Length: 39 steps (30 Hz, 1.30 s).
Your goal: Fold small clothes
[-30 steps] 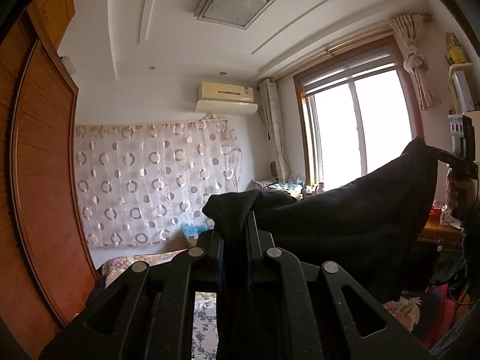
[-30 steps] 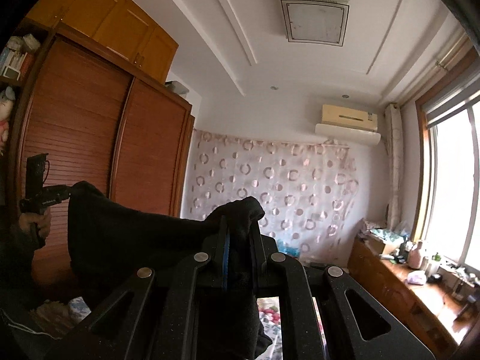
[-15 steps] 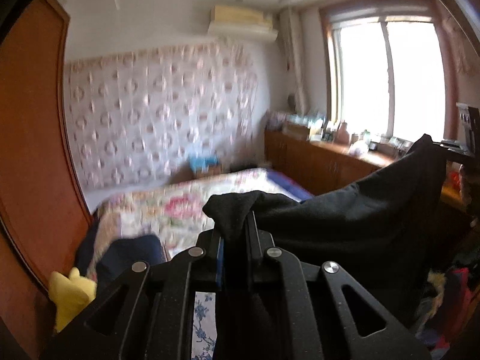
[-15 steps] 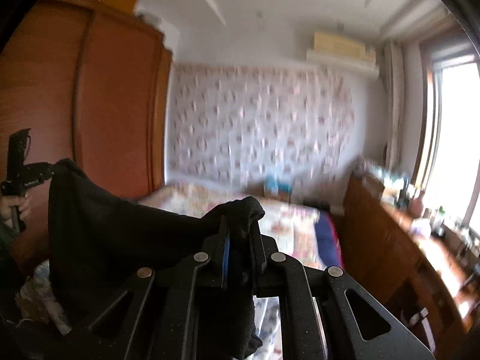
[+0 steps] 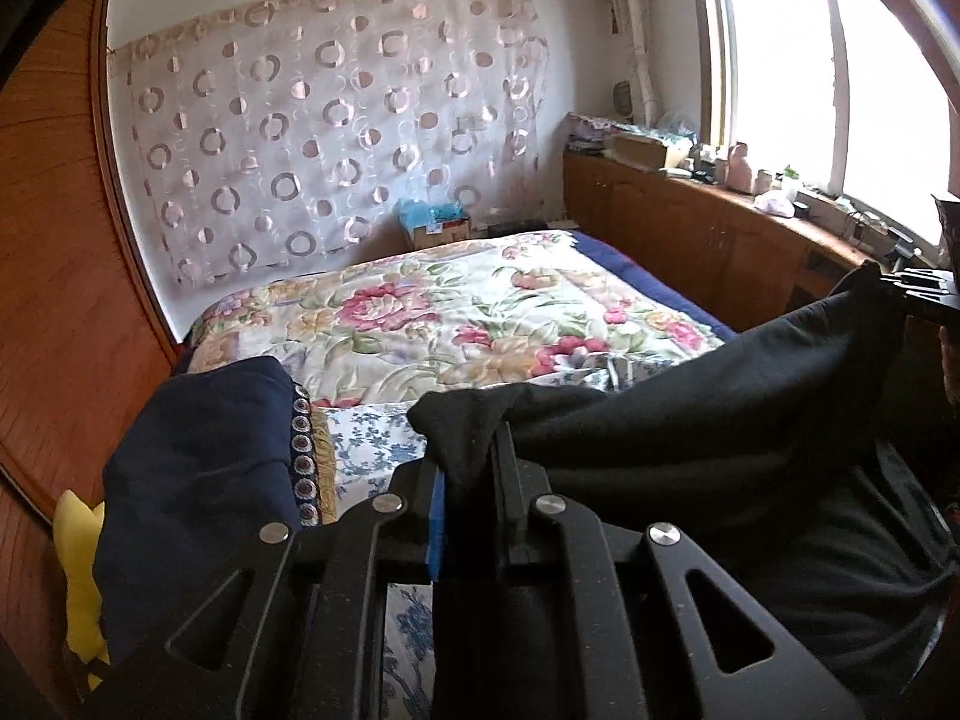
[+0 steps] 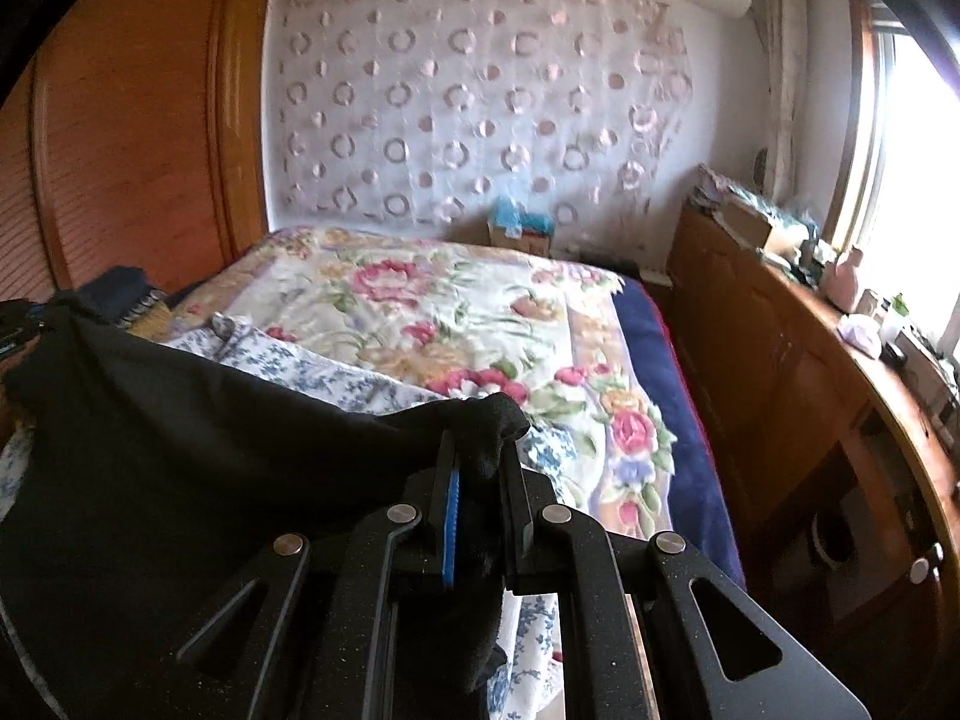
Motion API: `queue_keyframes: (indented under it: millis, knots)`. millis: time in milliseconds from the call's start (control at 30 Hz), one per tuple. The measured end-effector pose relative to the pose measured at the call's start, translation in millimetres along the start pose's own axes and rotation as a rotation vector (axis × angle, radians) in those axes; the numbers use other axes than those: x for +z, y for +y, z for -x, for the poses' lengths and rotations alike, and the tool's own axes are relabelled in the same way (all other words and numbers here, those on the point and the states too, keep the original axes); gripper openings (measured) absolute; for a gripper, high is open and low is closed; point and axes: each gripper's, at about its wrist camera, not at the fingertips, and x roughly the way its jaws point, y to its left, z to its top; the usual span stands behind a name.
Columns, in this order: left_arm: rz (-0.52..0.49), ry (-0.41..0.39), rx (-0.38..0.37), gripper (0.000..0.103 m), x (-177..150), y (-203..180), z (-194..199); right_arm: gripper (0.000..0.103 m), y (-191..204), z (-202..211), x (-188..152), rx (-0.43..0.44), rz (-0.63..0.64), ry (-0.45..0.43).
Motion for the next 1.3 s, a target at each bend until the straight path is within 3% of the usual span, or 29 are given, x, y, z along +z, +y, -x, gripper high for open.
queue_keyframes:
  millis: [100, 167, 267, 367, 733, 1033, 1167, 1200, 1300]
  knots:
    - [-0.005, 0.033, 0.019, 0.023, -0.6, 3.0, -4.8, 0.017, -1.9, -18.4, 11.3, -0.004, -0.044, 0.042]
    - [0.008, 0.041, -0.015, 0.037, -7.0, 4.0, 0.9, 0.036, -0.8, -29.2, 13.1, -0.024, -0.076, 0.081]
    - [0.02, 0.054, -0.057, 0.057, -19.5, 4.5, 11.7, 0.039, 1.7, -22.4, 8.9, -0.035, -0.095, 0.082]
    - [0.034, 0.079, -0.074, 0.067, -37.4, 4.0, 24.4, 0.039, 10.8, -9.8, -3.8, -0.005, -0.101, 0.095]
    - [0.064, 0.174, -0.095, 0.068, -107.1, -12.7, 49.2, 0.039, 35.7, 23.6, -64.6, 0.157, -0.165, 0.179]
    - [0.055, 0.242, -0.084, 0.068, -122.6, -14.8, 32.4, 0.039, 38.6, 7.8, -57.3, 0.152, -0.143, 0.265]
    - [0.063, 0.26, -0.078, 0.068, -126.7, -11.8, 26.5, 0.039, 34.7, 11.1, -51.9, 0.138, -0.137, 0.256]
    - [0.064, 0.266, -0.078, 0.068, -127.7, -11.3, 24.9, 0.038, 34.3, 11.8, -51.8, 0.137, -0.135, 0.254]
    - [0.051, 0.275, -0.075, 0.068, -131.7, -12.3, 21.2, 0.009, 37.5, 20.6, -49.8, 0.158, -0.103, 0.242]
